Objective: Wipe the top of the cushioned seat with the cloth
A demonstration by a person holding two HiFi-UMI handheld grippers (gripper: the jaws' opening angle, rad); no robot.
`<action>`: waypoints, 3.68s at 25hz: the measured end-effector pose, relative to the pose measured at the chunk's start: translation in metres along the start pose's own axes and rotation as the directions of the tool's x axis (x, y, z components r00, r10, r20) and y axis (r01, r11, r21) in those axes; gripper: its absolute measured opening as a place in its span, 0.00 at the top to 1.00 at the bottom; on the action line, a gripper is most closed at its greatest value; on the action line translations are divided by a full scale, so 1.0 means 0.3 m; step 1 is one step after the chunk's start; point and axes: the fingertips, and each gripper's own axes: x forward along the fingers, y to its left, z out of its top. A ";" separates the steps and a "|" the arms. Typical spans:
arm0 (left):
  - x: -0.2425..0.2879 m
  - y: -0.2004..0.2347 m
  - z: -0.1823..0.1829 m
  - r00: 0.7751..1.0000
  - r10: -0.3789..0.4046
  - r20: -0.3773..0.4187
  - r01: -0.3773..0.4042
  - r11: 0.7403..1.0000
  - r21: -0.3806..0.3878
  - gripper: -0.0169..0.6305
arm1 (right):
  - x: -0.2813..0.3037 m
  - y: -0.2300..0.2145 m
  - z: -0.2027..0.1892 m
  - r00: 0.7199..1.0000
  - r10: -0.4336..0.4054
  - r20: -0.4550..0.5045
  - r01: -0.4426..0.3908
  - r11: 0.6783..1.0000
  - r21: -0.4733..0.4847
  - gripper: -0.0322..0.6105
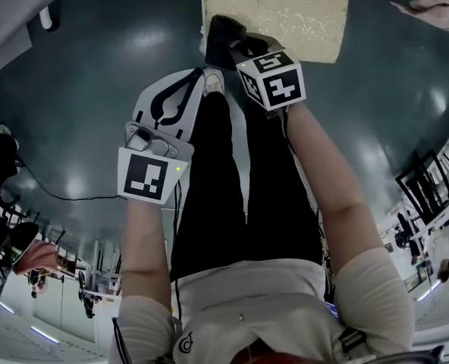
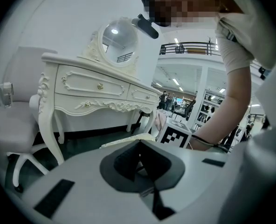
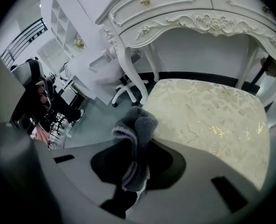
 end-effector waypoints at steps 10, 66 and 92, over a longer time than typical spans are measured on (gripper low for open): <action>0.089 -0.111 0.006 1.000 0.009 0.001 -0.009 1.000 0.001 0.95 | -0.094 -0.149 -0.060 1.000 -0.028 -0.004 0.028 1.000 -0.013 0.83; 0.132 -0.446 0.374 0.993 -0.021 0.118 0.007 0.993 0.115 0.95 | -0.805 -0.413 -0.043 0.956 -0.199 0.214 0.201 0.980 0.012 0.83; -0.460 -0.481 1.290 0.924 0.117 0.365 -0.237 0.923 0.303 0.95 | -1.810 0.169 0.672 0.676 -0.166 0.718 0.329 0.940 -0.092 0.83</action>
